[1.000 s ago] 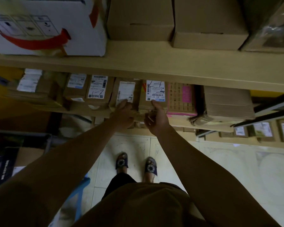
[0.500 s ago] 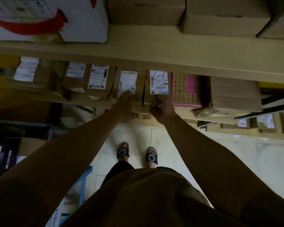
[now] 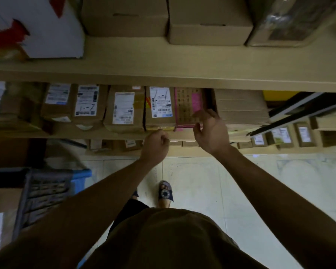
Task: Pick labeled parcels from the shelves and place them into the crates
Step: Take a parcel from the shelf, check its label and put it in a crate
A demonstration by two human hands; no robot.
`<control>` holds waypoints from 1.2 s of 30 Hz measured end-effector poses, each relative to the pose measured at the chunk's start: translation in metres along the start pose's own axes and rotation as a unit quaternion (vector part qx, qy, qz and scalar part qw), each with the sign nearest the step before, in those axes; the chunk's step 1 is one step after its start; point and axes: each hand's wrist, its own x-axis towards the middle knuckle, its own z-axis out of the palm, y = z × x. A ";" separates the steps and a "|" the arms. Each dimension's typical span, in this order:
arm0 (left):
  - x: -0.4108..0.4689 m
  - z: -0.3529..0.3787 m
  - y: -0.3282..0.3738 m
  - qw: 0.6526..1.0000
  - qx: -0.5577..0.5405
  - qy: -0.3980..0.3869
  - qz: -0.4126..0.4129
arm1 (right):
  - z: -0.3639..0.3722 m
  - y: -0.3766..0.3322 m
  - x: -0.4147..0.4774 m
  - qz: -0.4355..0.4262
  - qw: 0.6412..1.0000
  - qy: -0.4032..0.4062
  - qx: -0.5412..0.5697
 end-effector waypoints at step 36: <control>0.103 0.071 0.081 0.883 0.432 -0.104 0.151 | -0.062 0.070 0.011 0.089 0.962 -0.239 -0.093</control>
